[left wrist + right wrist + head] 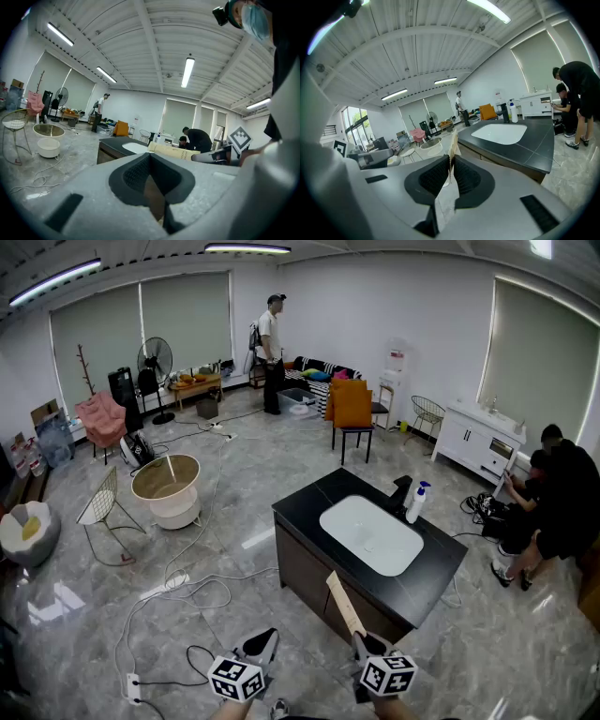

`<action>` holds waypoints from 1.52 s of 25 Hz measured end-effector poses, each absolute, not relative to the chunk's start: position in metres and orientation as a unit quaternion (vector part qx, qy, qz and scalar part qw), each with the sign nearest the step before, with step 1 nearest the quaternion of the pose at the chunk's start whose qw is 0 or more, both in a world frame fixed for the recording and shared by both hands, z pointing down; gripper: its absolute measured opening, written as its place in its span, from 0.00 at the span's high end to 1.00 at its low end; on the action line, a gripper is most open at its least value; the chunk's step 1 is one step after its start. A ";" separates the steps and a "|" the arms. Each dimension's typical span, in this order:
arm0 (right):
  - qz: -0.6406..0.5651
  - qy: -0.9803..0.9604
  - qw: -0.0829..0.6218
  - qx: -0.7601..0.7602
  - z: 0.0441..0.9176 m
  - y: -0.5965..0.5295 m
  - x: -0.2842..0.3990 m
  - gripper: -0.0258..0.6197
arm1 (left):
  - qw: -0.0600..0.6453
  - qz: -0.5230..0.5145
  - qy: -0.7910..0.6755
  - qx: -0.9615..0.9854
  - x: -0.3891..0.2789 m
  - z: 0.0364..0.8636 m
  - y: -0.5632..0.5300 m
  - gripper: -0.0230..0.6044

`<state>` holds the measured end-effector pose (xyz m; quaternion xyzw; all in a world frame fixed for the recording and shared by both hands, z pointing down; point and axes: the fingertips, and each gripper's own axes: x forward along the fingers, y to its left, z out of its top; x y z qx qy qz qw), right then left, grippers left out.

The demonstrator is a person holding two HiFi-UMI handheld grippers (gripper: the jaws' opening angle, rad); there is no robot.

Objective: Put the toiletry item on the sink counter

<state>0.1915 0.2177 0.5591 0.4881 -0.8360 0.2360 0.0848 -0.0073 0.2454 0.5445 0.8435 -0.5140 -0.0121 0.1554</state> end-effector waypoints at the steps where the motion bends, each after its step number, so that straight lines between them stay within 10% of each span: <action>1: 0.243 -0.834 0.075 0.490 0.560 0.215 0.188 0.90 | 0.156 -0.015 -0.513 0.844 -0.012 0.545 0.243 0.96; 38: 0.269 -0.809 0.023 0.522 0.566 -0.022 0.155 0.90 | 0.173 -0.007 -0.499 0.849 -0.066 0.556 0.015 0.96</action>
